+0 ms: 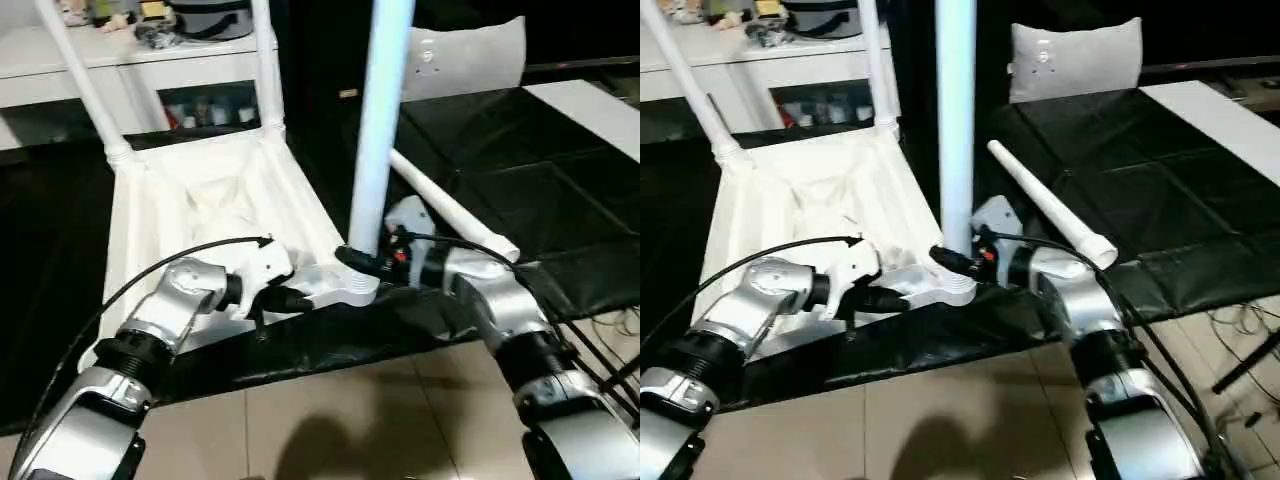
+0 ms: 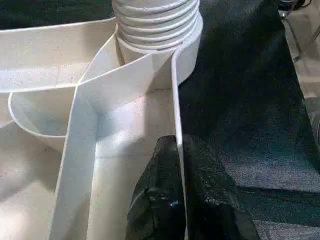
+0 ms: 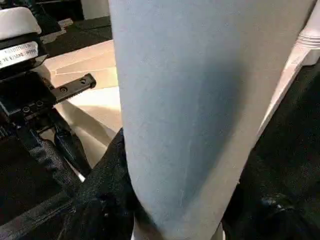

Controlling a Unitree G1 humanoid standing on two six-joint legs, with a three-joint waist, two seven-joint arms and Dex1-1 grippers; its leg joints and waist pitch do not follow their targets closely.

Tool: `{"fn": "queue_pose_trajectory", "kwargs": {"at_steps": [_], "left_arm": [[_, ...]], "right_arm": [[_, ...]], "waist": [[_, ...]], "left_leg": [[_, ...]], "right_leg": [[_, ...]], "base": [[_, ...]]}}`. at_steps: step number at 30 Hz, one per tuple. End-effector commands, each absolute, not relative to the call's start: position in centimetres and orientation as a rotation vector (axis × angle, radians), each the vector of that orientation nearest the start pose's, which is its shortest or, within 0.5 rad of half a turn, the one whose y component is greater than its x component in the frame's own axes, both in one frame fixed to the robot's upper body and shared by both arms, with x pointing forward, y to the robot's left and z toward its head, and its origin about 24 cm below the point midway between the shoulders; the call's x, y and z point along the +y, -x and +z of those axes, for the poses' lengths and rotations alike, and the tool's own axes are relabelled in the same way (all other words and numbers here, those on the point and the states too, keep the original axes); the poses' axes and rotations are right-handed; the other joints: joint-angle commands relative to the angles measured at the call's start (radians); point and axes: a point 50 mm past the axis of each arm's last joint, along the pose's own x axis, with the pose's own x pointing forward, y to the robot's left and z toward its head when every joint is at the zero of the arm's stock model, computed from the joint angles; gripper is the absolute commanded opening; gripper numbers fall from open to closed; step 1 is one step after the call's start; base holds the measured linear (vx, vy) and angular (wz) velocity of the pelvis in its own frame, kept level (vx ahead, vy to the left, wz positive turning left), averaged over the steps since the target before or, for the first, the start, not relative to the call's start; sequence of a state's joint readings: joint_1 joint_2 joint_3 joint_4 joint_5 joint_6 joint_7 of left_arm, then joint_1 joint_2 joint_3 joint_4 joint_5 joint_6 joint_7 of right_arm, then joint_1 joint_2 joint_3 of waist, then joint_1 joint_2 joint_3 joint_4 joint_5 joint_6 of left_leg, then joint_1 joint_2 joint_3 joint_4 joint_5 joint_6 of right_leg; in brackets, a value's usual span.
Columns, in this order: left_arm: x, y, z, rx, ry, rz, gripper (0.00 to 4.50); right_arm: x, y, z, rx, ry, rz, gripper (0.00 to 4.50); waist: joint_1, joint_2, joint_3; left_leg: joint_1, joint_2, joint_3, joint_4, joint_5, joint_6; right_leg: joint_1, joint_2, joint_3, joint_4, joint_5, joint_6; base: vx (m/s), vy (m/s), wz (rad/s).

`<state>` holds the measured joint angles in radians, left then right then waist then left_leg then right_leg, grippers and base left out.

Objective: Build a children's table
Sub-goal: Insert table leg to table base

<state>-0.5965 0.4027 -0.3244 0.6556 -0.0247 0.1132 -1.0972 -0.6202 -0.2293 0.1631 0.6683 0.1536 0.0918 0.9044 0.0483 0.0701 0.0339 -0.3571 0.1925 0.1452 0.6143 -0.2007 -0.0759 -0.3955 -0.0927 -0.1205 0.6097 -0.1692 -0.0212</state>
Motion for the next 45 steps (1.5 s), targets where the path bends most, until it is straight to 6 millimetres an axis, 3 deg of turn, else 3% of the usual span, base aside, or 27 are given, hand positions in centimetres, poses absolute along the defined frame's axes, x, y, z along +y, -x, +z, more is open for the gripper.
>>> {"fn": "queue_pose_trajectory", "kwargs": {"at_steps": [1, 5, 9, 10, 11, 13, 15, 16, 18, 23, 24, 26, 28, 29, 32, 33, 34, 35, 38, 39, 40, 43, 45], "left_arm": [[15.0, -32.4, 5.2, 0.465, -0.399, -1.16, 0.0], [14.6, -32.2, 5.2, 0.475, -0.334, -1.022, 0.0], [12.5, -31.5, 5.2, 0.455, -0.251, -0.899, 0.0], [11.4, -31.1, 5.1, 0.443, -0.267, -0.87, 0.0], [11.0, -31.0, 5.1, 0.438, -0.266, -0.861, 0.0], [10.1, -30.9, 5.2, 0.429, -0.242, -0.843, 0.0], [8.8, -30.7, 5.8, 0.407, -0.216, -0.83, 0.0], [8.3, -30.6, 6.0, 0.397, -0.223, -0.838, 0.0], [8.0, -30.4, 6.1, 0.393, -0.227, -0.846, 0.0], [8.8, -30.2, 6.0, 0.393, -0.272, -0.82, 0.0], [8.9, -30.2, 6.0, 0.394, -0.278, -0.818, 0.0], [9.3, -30.2, 6.0, 0.4, -0.28, -0.816, 0.0], [9.8, -30.4, 6.1, 0.399, -0.291, -0.819, 0.0], [9.9, -30.4, 6.1, 0.399, -0.294, -0.821, 0.0], [10.6, -30.7, 6.0, 0.397, -0.33, -0.834, 0.0], [10.6, -30.7, 6.0, 0.397, -0.332, -0.834, 0.0], [10.8, -30.8, 5.9, 0.4, -0.34, -0.832, 0.0], [10.8, -30.8, 5.9, 0.4, -0.34, -0.832, 0.0], [11.6, -31.1, 5.7, 0.411, -0.354, -0.832, 0.0], [11.8, -31.1, 5.7, 0.413, -0.355, -0.835, 0.0], [11.9, -31.1, 5.6, 0.412, -0.363, -0.848, 0.0], [12.0, -31.1, 5.5, 0.395, -0.384, -0.896, 0.0], [12.1, -31.0, 5.4, 0.386, -0.405, -0.937, 0.0]], "right_arm": [[-11.8, -31.6, 0.9, 0.521, 0.064, 0.979, 1.88], [-11.6, -32.2, 0.7, 0.514, 0.081, 0.819, 1.88], [-10.6, -33.4, 0.8, 0.509, 0.043, 0.617, 1.88], [-10.1, -33.9, 0.9, 0.497, 0.057, 0.564, 1.88], [-9.9, -34.1, 1.0, 0.495, 0.058, 0.55, 1.88], [-9.4, -34.3, 1.1, 0.498, 0.054, 0.52, 1.88], [-8.7, -34.5, 1.1, 0.506, 0.052, 0.502, 1.88], [-8.5, -34.5, 1.1, 0.511, 0.052, 0.493, 1.88], [-8.3, -34.6, 1.1, 0.516, 0.055, 0.485, 1.88], [-7.8, -34.6, 1.0, 0.52, 0.006, 0.492, 1.88], [-7.8, -34.6, 1.0, 0.514, 0.003, 0.494, 2.23], [-7.9, -34.7, 1.0, 0.508, 0.006, 0.482, 2.44], [-8.1, -34.9, 1.2, 0.49, -0.003, 0.484, 2.63], [-8.2, -34.9, 1.2, 0.487, -0.004, 0.485, 2.68], [-8.6, -34.9, 1.4, 0.453, 0.002, 0.512, 3.03], [-8.7, -34.9, 1.4, 0.452, 0.002, 0.513, 3.09], [-8.8, -34.9, 1.5, 0.441, 0.006, 0.525, 3.25], [-8.8, -34.9, 1.5, 0.441, 0.006, 0.525, 3.25], [-10.1, -34.5, 2.0, 0.367, 0.0, 0.603, 3.56], [-10.5, -34.4, 2.1, 0.349, 0.002, 0.621, 3.59], [-10.9, -34.1, 2.3, 0.328, 0.006, 0.645, 3.72], [-12.2, -33.7, 2.4, 0.306, 0.034, 0.668, 3.98], [-13.0, -33.4, 2.7, 0.279, 0.052, 0.694, 4.16]], "waist": [[-0.004, -0.004, -0.038], [-0.023, -0.001, -0.029], [-0.05, 0.007, -0.03], [-0.073, 0.006, -0.028], [-0.077, 0.008, -0.028], [-0.09, 0.01, -0.028], [-0.097, -0.003, -0.034], [-0.098, 0.001, -0.029], [-0.103, -0.005, -0.03], [-0.113, 0.001, -0.029], [-0.115, 0.003, -0.029], [-0.121, 0.005, -0.029], [-0.117, 0.009, -0.032], [-0.112, 0.007, -0.036], [-0.101, 0.012, -0.037], [-0.099, 0.013, -0.04], [-0.09, 0.013, -0.046], [-0.083, 0.012, -0.05], [-0.062, 0.019, -0.056], [-0.058, 0.015, -0.058], [-0.046, 0.012, -0.066], [-0.032, 0.012, -0.063], [-0.023, 0.015, -0.061]], "left_leg": [[-0.001, 0.027, -0.01, -0.094, -0.393, 0.017], [0.017, 0.021, -0.013, -0.093, -0.454, -0.006], [0.011, 0.022, -0.022, -0.101, -0.484, -0.006], [0.001, 0.024, -0.03, -0.105, -0.526, -0.009], [0.009, 0.024, -0.029, -0.104, -0.543, -0.007], [0.014, 0.017, -0.028, -0.099, -0.559, 0.002], [0.01, 0.02, -0.026, -0.101, -0.528, 0.013], [0.007, 0.02, -0.026, -0.102, -0.531, 0.019], [0.005, 0.018, -0.026, -0.101, -0.534, 0.02], [-0.001, 0.02, -0.029, -0.104, -0.535, 0.018], [-0.002, 0.02, -0.03, -0.105, -0.537, 0.018], [-0.002, 0.02, -0.03, -0.105, -0.546, 0.017], [0.003, 0.02, -0.029, -0.104, -0.535, 0.017], [0.003, 0.023, -0.026, -0.104, -0.51, 0.021], [-0.017, 0.028, -0.025, -0.11, -0.444, 0.034], [-0.015, 0.028, -0.023, -0.107, -0.432, 0.036], [-0.011, 0.03, -0.018, -0.105, -0.389, 0.039], [-0.015, 0.031, -0.016, -0.103, -0.334, 0.047], [-0.017, 0.028, -0.009, -0.095, -0.228, 0.077], [-0.019, 0.029, -0.007, -0.093, -0.21, 0.083], [-0.025, 0.028, -0.006, -0.084, -0.118, 0.108], [-0.024, 0.028, -0.002, -0.081, -0.091, 0.138], [-0.02, 0.03, 0.0, -0.082, -0.122, 0.133]], "right_leg": [[0.038, -0.064, 0.047, -0.113, -0.573, -0.099], [0.028, -0.064, 0.033, -0.132, -0.689, -0.054], [0.038, -0.059, 0.016, -0.142, -0.658, -0.04], [0.046, -0.059, 0.005, -0.14, -0.638, -0.04], [0.04, -0.059, 0.005, -0.145, -0.648, -0.039], [0.035, -0.061, 0.002, -0.154, -0.66, -0.035], [0.04, -0.064, 0.008, -0.148, -0.605, -0.06], [0.038, -0.062, 0.006, -0.15, -0.608, -0.058], [0.038, -0.064, 0.006, -0.151, -0.625, -0.05], [0.038, -0.069, 0.01, -0.146, -0.612, -0.059], [0.038, -0.068, 0.01, -0.146, -0.609, -0.06], [0.037, -0.068, 0.01, -0.147, -0.609, -0.064], [0.034, -0.069, 0.015, -0.145, -0.586, -0.079], [0.034, -0.07, 0.021, -0.141, -0.535, -0.104], [0.049, -0.065, 0.025, -0.121, -0.414, -0.147], [0.05, -0.066, 0.027, -0.121, -0.402, -0.151], [0.049, -0.067, 0.031, -0.117, -0.346, -0.17], [0.055, -0.066, 0.033, -0.108, -0.285, -0.191], [0.062, -0.064, 0.033, -0.098, -0.182, -0.208], [0.063, -0.065, 0.034, -0.098, -0.163, -0.209], [0.068, -0.064, 0.036, -0.08, -0.064, -0.232], [0.065, -0.063, 0.034, -0.079, -0.045, -0.237], [0.064, -0.062, 0.034, -0.085, -0.102, -0.221]], "base": [[0.0, 0.0, 0.0], [0.0, 0.0, 0.0], [0.0, 0.0, 0.0], [0.0, 0.0, 0.0], [0.0, 0.0, 0.0], [0.0, 0.0, 0.0], [0.0, 0.0, 0.0], [0.0, 0.0, 0.0], [0.0, 0.0, 0.0], [0.0, 0.0, 0.0], [0.0, 0.0, 0.0], [0.0, 0.0, 0.0], [0.0, 0.0, 0.0], [0.0, 0.0, 0.0], [0.0, 0.0, 0.0], [0.0, 0.0, 0.0], [0.0, 0.0, 0.0], [0.0, 0.0, 0.0], [0.0, 0.0, 0.0], [0.0, 0.0, 0.0], [0.0, 0.0, 0.0], [0.0, 0.0, 0.0], [0.0, 0.0, 0.0]]}}
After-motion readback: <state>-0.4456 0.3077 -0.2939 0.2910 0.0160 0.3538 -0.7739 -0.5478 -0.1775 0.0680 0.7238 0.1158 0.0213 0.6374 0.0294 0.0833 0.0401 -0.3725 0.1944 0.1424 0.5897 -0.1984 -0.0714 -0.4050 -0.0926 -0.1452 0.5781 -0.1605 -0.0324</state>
